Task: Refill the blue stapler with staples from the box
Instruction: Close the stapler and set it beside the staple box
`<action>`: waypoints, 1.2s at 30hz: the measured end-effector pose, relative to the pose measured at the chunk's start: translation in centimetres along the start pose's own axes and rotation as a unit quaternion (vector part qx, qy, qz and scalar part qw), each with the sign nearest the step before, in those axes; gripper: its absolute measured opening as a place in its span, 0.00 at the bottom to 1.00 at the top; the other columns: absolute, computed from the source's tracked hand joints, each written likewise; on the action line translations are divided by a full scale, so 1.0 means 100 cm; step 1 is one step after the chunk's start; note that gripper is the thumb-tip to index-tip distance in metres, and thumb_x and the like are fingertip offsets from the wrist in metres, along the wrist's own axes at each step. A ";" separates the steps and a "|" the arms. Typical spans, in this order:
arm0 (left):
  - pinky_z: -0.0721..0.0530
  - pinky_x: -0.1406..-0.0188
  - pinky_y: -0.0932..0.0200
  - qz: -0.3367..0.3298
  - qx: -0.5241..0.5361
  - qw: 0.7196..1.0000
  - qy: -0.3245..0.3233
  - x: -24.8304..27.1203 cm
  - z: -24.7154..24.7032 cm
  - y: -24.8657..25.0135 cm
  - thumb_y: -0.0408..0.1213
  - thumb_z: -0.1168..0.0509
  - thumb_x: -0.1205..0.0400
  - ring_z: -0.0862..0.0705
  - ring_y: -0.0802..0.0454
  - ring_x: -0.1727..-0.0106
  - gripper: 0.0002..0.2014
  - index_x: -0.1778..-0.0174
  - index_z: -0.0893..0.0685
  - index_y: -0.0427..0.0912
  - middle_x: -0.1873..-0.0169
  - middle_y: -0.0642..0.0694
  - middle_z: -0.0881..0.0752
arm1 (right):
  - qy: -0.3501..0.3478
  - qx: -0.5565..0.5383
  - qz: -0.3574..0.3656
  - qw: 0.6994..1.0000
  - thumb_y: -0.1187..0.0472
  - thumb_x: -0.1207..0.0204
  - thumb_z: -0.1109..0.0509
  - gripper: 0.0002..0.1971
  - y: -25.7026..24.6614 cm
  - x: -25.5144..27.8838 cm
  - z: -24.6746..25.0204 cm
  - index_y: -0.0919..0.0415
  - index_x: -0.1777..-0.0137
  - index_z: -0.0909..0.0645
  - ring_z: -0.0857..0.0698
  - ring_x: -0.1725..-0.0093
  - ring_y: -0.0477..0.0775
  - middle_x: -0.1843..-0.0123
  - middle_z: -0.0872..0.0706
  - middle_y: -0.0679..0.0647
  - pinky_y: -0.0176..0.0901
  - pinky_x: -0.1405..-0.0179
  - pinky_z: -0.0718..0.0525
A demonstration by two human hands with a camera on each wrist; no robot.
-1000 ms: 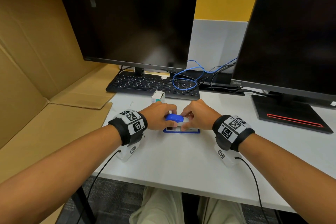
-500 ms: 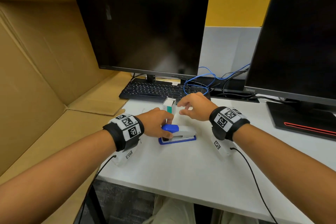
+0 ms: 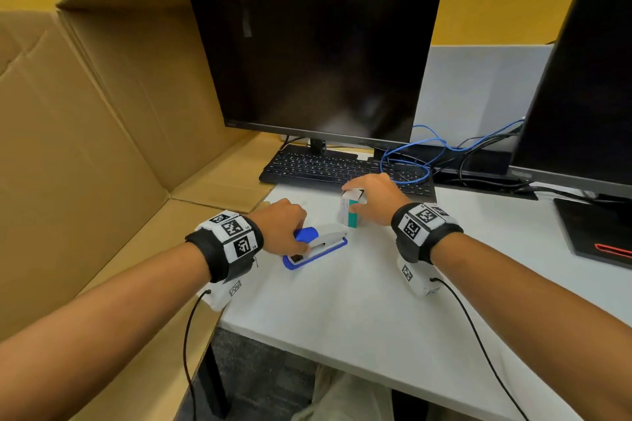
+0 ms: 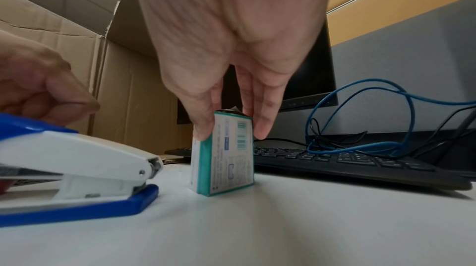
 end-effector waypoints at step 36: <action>0.11 0.52 0.53 0.205 0.151 0.966 0.053 -0.059 0.002 -0.040 0.51 0.28 0.25 0.12 0.44 0.50 0.22 0.46 0.22 0.37 0.50 0.40 0.17 | -0.024 -0.047 0.007 0.999 0.61 0.23 0.26 0.32 -0.033 -0.043 -0.020 0.52 0.20 0.30 0.32 0.20 0.65 0.20 0.27 0.60 0.58 0.28 0.23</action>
Point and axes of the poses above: each hand's wrist, its own x-axis away from the middle knuckle, its own z-axis out of the back of the hand, y = z × x, the point moved 3 cm from there along -x, towards the middle knuckle
